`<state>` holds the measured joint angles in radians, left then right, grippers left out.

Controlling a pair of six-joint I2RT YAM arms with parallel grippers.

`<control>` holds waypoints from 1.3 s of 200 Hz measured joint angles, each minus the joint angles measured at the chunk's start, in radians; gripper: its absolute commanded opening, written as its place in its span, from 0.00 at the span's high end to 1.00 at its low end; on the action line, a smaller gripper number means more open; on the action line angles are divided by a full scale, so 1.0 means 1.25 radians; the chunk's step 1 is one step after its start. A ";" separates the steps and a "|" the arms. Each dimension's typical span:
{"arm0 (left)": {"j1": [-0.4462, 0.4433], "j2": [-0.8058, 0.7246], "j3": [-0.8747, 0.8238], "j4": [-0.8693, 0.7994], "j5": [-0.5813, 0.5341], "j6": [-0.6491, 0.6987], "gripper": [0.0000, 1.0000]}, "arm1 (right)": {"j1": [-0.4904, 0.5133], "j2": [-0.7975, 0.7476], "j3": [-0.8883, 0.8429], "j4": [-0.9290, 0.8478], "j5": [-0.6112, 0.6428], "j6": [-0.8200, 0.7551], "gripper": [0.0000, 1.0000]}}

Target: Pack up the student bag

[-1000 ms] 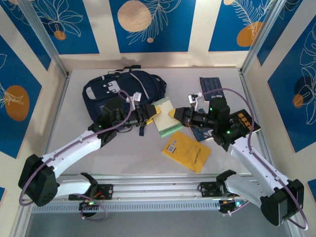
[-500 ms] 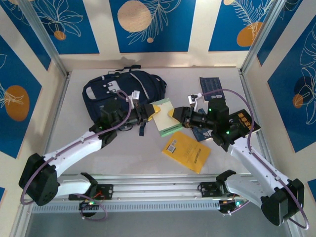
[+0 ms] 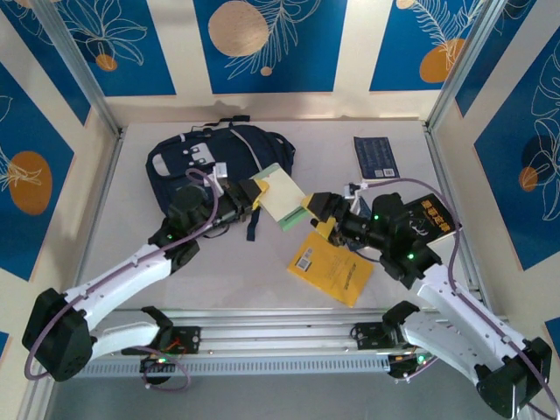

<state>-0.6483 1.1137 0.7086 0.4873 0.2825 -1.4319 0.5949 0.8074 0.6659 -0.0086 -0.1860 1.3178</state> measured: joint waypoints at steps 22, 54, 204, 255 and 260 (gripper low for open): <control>-0.008 0.001 -0.002 -0.001 -0.025 -0.007 1.00 | 0.061 0.032 -0.006 0.047 0.033 0.028 0.03; -0.026 0.003 -0.002 -0.001 -0.046 -0.011 1.00 | 0.088 0.088 -0.005 0.131 0.063 0.042 0.12; -0.056 0.017 0.076 -0.305 -0.146 0.148 0.20 | 0.040 0.038 0.016 0.012 0.205 -0.002 1.00; 0.055 0.198 0.439 -0.591 -0.161 0.412 0.22 | 0.023 -0.058 0.072 -0.293 0.299 -0.116 1.00; 0.066 0.231 0.475 -0.612 -0.159 0.431 0.22 | 0.027 -0.068 0.072 -0.313 0.306 -0.125 1.00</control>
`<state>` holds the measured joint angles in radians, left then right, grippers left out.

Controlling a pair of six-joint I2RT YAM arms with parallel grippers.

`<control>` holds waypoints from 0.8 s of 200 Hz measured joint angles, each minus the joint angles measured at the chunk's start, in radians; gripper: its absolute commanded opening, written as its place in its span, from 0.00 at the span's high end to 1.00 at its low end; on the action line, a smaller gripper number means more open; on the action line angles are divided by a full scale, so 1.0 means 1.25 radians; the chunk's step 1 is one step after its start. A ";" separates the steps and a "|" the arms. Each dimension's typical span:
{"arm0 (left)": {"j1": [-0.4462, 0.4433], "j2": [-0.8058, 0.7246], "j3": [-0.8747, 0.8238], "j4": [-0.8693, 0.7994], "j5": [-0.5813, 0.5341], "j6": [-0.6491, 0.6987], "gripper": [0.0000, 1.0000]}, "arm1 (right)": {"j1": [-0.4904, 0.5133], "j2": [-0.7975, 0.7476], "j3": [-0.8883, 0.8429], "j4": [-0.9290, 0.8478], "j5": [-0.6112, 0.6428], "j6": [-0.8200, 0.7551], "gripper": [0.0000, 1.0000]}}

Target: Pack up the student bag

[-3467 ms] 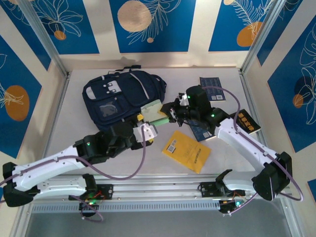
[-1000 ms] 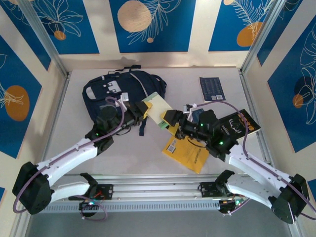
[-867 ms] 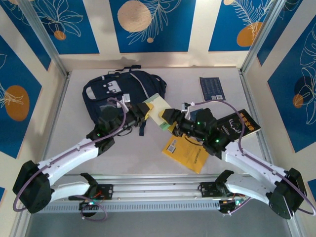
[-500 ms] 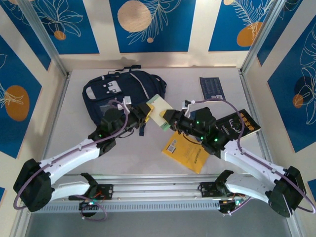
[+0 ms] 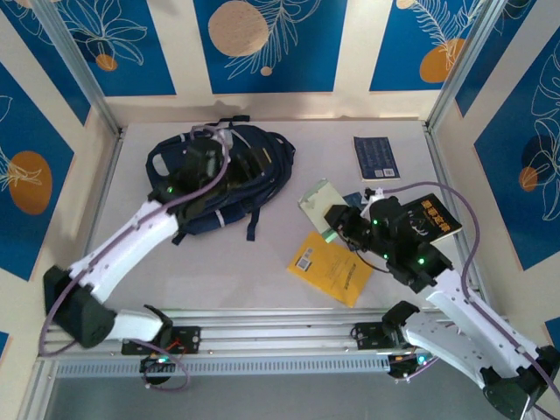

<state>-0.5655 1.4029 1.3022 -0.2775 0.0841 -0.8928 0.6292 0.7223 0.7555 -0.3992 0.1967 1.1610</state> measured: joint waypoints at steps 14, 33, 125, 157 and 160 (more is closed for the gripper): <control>0.025 0.112 0.105 -0.066 -0.001 0.050 0.23 | 0.007 -0.026 0.000 -0.053 0.013 -0.029 1.00; 0.049 0.248 0.226 -0.149 -0.011 0.088 0.27 | 0.010 -0.043 0.002 -0.106 0.021 -0.065 1.00; 0.203 0.618 0.466 -0.144 0.135 0.064 0.41 | 0.005 -0.023 0.060 -0.200 0.047 -0.173 1.00; 0.205 0.700 0.552 -0.120 0.188 0.046 0.57 | -0.009 0.042 0.067 -0.193 0.047 -0.198 1.00; 0.205 0.706 0.560 -0.117 0.193 0.049 0.58 | -0.011 0.049 0.067 -0.192 0.046 -0.199 1.00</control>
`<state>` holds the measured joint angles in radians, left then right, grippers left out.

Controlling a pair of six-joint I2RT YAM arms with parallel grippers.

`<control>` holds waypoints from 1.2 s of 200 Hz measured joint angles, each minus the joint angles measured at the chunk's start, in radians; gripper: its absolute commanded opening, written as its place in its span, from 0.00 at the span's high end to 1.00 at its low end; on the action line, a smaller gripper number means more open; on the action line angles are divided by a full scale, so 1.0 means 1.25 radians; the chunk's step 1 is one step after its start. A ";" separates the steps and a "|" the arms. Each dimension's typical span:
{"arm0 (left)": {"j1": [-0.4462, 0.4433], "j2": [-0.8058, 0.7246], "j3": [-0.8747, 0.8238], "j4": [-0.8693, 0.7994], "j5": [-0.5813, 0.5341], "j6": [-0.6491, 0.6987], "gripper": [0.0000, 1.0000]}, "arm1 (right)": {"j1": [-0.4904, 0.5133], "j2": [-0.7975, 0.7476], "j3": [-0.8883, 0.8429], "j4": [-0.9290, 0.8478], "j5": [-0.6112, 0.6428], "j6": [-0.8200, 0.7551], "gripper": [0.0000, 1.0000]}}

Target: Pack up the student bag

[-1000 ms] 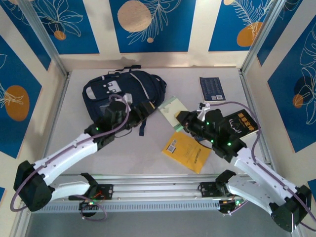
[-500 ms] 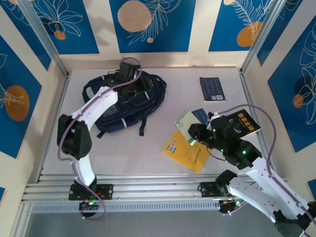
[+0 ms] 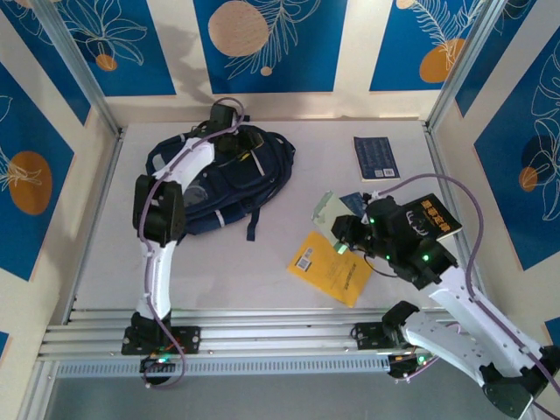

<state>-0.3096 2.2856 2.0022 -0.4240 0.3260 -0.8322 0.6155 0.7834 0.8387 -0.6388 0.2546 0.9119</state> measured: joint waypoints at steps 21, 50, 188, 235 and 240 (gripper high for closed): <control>0.000 0.048 0.054 0.010 0.029 -0.006 0.60 | -0.010 0.037 0.000 0.009 -0.006 -0.007 1.00; 0.001 0.092 0.100 -0.007 0.034 -0.004 0.60 | -0.022 0.068 0.000 0.026 -0.020 -0.013 1.00; 0.004 0.188 0.264 -0.169 -0.020 0.093 1.00 | -0.055 0.072 0.007 0.033 -0.035 -0.030 1.00; -0.019 0.168 0.315 -0.264 -0.026 0.226 1.00 | -0.079 0.072 0.081 0.002 -0.016 -0.081 1.00; -0.024 0.158 0.315 -0.279 -0.026 0.238 1.00 | -0.082 0.072 0.089 -0.003 -0.012 -0.085 1.00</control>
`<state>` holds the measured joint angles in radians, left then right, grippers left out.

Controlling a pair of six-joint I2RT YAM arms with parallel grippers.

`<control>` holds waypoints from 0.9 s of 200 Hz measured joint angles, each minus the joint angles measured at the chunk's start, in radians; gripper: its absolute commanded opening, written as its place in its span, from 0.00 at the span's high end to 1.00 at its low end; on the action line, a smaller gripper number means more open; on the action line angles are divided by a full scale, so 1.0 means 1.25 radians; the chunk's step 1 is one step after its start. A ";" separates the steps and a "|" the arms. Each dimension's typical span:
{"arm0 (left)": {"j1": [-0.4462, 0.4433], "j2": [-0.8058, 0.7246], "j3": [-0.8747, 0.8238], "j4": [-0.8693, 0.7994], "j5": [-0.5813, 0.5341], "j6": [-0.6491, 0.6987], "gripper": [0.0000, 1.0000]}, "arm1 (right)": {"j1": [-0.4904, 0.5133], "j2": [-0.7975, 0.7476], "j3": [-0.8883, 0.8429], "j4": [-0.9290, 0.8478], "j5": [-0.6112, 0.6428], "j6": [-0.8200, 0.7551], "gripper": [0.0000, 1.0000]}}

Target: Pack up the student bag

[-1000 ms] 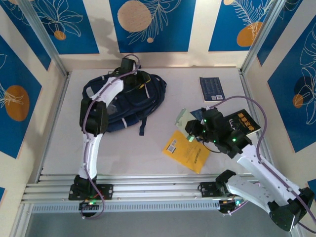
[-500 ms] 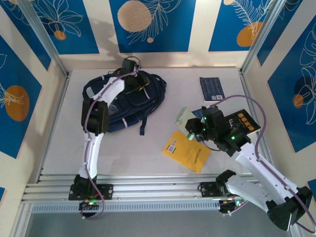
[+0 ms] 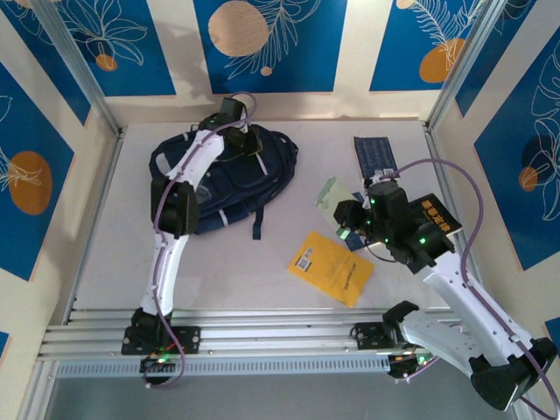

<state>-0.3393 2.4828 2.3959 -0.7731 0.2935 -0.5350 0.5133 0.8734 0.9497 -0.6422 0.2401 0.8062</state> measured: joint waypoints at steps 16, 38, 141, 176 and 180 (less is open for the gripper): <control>-0.018 -0.041 -0.007 -0.052 0.000 0.034 1.00 | -0.005 -0.003 0.021 -0.016 0.023 -0.016 1.00; -0.037 -0.150 -0.082 -0.085 0.010 0.059 1.00 | -0.007 -0.025 0.036 -0.042 0.060 -0.038 1.00; -0.045 -0.546 -0.271 -0.190 0.109 0.207 1.00 | -0.118 -0.029 0.057 -0.022 -0.081 -0.105 1.00; -0.045 -0.580 -0.346 -0.186 0.183 0.226 1.00 | -0.160 0.042 0.016 0.079 -0.314 -0.057 1.00; -0.045 -0.581 -0.352 -0.184 0.192 0.227 1.00 | -0.162 0.057 0.010 0.093 -0.341 -0.049 1.00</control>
<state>-0.3962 1.7569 1.9564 -1.0035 0.5335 -0.2512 0.3111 0.9451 0.9623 -0.5262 -0.1864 0.7448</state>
